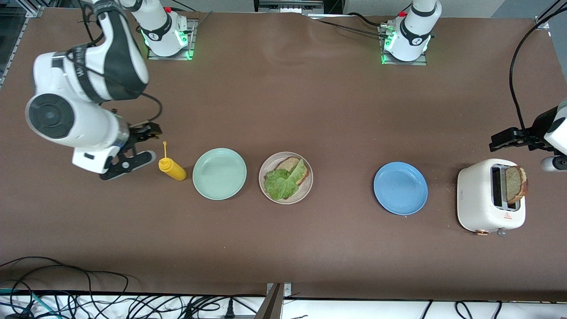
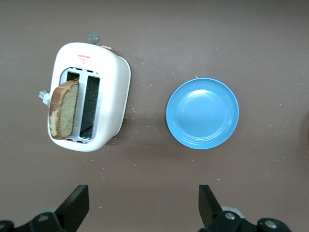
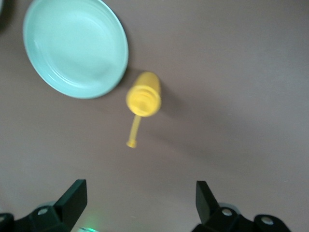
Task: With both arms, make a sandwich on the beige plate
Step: 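Move the right gripper back toward the yellow mustard bottle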
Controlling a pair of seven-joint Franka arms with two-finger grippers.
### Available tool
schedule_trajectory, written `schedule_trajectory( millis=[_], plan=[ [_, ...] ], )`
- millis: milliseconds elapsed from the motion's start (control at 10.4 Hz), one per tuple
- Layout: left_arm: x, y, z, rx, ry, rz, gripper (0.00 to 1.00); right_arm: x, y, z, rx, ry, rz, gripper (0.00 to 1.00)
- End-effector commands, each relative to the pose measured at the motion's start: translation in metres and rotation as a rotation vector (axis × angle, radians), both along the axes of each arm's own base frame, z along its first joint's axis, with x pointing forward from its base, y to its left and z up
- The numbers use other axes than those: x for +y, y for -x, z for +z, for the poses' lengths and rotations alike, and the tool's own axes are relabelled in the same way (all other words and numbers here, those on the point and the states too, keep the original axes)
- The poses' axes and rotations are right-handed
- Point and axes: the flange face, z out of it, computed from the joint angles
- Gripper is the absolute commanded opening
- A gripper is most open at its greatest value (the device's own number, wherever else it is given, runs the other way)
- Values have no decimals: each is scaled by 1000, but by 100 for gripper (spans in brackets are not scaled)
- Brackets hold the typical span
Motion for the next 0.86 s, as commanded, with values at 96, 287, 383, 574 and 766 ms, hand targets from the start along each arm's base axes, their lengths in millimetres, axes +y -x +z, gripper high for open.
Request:
schedule_trajectory(
  millis=[96,287,383,574,766],
  plan=[
    [-5,0,2,-7,42,26,100,-73,-6,-18,23,-155,129,100],
    [-7,-3,-2,-2,38,22,100,-120,-8,-46,-3,-286,201,100],
    [-8,-4,-3,-1,42,2,100,-138,-8,-61,-14,-354,231,100],
    [-7,-4,1,-9,45,-5,100,-181,-11,-99,-43,-530,297,100],
    [-9,-6,4,-17,43,-6,100,-207,-9,-135,-68,-657,347,100]
  ],
)
